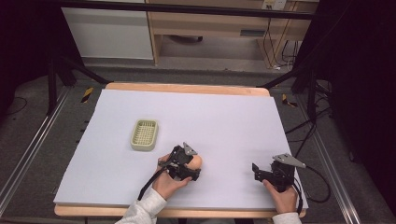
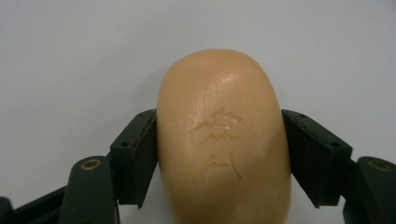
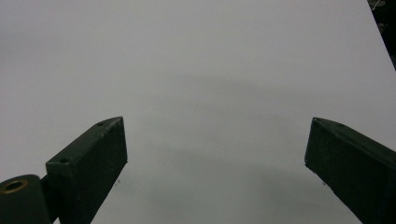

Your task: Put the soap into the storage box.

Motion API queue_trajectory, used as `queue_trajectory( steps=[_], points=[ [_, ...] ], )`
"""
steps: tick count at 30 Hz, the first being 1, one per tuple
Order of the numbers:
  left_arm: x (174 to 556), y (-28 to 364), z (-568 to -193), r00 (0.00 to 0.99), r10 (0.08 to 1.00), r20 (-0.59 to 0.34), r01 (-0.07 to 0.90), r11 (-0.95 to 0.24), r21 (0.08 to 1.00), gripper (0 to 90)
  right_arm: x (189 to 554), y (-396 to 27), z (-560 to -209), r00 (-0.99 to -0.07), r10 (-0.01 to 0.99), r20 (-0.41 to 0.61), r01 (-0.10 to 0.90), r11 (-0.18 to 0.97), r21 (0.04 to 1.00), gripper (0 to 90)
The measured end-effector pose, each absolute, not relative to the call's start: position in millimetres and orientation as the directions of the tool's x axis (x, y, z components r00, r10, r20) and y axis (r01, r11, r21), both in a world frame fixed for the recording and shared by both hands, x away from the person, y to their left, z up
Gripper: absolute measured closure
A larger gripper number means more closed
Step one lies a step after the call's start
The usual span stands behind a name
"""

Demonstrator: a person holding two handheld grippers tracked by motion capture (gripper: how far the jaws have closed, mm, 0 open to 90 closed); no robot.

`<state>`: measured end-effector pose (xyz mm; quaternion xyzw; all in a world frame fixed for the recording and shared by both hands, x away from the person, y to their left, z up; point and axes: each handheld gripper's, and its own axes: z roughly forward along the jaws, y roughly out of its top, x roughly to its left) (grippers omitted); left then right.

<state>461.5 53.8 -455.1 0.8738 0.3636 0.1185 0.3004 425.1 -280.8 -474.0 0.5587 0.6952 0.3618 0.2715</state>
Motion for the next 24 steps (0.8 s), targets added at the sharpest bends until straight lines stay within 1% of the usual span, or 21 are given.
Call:
queue_trajectory(
  steps=[9,24],
  points=[
    [457.2,60.3,-447.1,0.701,0.713,0.005,0.552,-0.547,0.629,30.6,424.7,-281.3,-473.6,-0.227,0.973,0.029,0.578,0.111,0.808,6.1],
    [455.4,78.6,-433.8,0.677,0.736,-0.006,0.558,-0.508,0.656,31.0,423.8,-281.3,-472.8,-0.230,0.973,0.030,0.576,0.111,0.810,6.1]
  ],
)
